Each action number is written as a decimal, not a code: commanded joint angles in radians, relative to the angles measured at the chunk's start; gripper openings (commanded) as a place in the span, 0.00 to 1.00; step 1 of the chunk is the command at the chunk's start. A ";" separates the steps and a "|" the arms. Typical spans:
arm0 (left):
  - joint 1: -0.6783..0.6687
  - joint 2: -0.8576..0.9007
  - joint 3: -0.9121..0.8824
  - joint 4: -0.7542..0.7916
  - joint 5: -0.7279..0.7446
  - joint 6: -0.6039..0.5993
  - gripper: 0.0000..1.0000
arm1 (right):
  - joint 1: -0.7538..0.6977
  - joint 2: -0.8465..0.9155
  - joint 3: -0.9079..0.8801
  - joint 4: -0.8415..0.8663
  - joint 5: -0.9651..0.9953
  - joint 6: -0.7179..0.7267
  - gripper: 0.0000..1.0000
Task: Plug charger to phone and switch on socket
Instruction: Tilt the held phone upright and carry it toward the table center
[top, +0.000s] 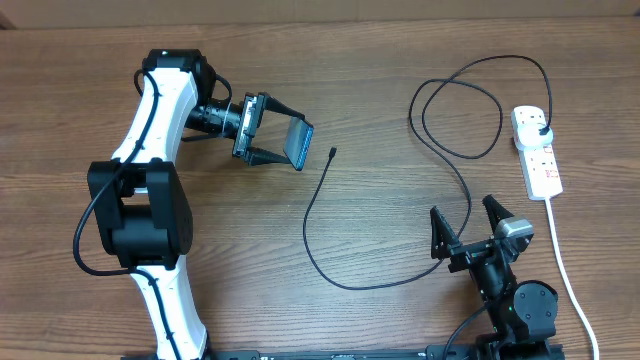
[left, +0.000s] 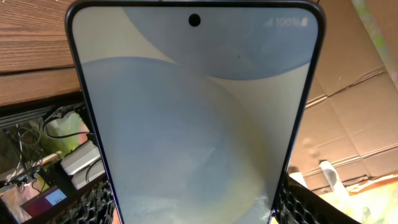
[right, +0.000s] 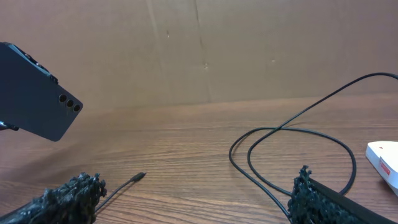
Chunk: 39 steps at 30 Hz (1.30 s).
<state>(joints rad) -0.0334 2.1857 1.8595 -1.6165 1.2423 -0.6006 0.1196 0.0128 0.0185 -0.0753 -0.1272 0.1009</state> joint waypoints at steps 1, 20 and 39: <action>-0.006 -0.002 0.028 -0.006 0.055 -0.005 0.56 | 0.006 -0.010 -0.011 0.003 -0.005 0.003 1.00; -0.007 -0.002 0.028 -0.007 0.052 0.011 0.55 | 0.006 -0.010 -0.011 0.003 -0.005 0.003 1.00; -0.021 -0.002 0.028 -0.006 0.052 0.017 0.56 | 0.006 -0.010 -0.011 0.029 -0.005 0.003 1.00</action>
<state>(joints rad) -0.0380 2.1857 1.8595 -1.6165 1.2423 -0.5995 0.1196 0.0128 0.0185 -0.0628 -0.1272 0.1013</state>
